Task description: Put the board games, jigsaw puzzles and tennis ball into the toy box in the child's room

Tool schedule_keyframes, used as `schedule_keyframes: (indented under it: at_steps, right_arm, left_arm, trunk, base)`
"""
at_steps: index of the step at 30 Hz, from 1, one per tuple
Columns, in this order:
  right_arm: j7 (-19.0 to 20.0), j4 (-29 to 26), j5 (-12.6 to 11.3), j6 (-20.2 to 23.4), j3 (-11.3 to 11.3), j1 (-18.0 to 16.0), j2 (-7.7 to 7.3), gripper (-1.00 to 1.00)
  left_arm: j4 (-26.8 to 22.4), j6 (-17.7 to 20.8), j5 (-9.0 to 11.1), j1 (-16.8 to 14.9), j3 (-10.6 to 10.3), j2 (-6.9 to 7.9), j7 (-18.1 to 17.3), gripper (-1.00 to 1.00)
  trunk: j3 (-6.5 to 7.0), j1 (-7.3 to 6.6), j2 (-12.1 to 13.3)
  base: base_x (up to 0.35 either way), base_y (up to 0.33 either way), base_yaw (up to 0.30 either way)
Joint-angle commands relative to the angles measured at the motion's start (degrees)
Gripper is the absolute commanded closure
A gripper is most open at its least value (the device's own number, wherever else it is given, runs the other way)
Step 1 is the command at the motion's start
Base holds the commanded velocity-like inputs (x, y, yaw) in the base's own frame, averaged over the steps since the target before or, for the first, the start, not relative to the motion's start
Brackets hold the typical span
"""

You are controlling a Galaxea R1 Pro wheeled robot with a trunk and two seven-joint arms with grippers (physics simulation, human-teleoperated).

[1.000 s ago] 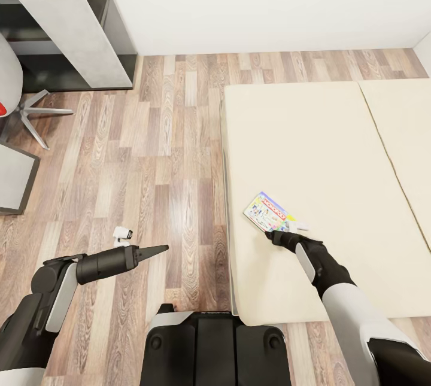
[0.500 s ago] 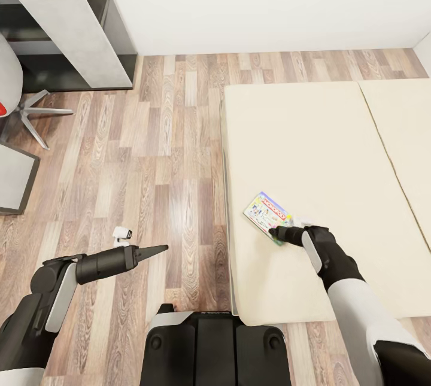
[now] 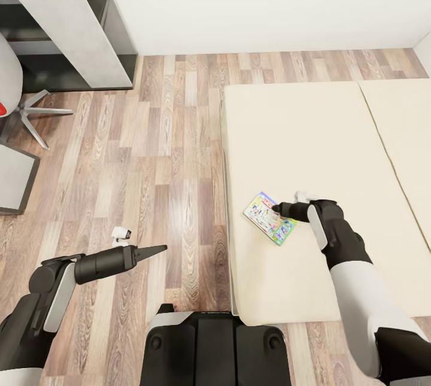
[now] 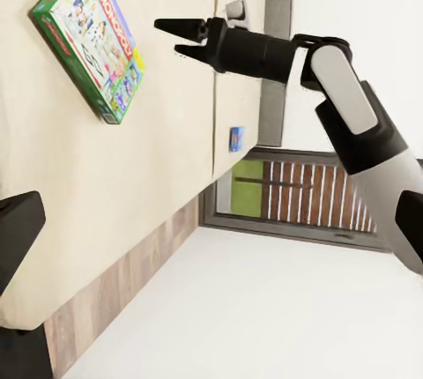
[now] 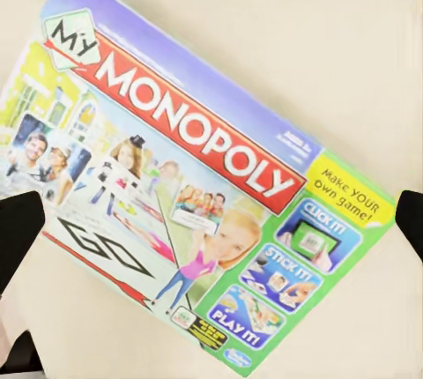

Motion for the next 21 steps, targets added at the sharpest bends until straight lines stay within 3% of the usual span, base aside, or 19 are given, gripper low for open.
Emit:
schedule_keyframes:
  at_steps: [1, 7, 14, 21]
  right_arm:
    - [-0.4, 0.1, -0.3, 0.3, -0.1, -0.5, 0.01, -1.00]
    - [-4.5, 5.8, -0.1, -0.2, -0.1, -5.5, 0.14, -1.00]
    - [-5.5, 14.8, 0.0, -3.3, 0.0, -11.5, 0.16, -1.00]
    - [-5.5, 17.9, 0.1, -4.6, 0.3, -12.8, 0.12, -1.00]
  left_arm:
    - [0.0, 0.3, 0.1, 0.0, 0.0, 0.02, -0.1, -1.00]
    - [0.0, 0.3, 0.1, 0.0, 0.1, 0.09, -0.1, -1.00]
    - [0.0, 0.3, 0.1, 0.0, 0.1, 0.51, -0.1, -1.00]
    - [0.1, 0.3, 0.2, 0.0, 0.5, 1.06, -0.3, -1.00]
  trunk:
    - [-0.06, 0.03, -0.1]
    - [-0.06, 0.03, -0.1]
    - [-0.06, 0.03, -0.1]
    - [-0.06, 0.03, -0.1]
  base:
    - [0.000, 0.000, 0.000]
    - [0.000, 0.000, 0.000]
    - [0.000, 0.000, 0.000]
    - [0.000, 0.000, 0.000]
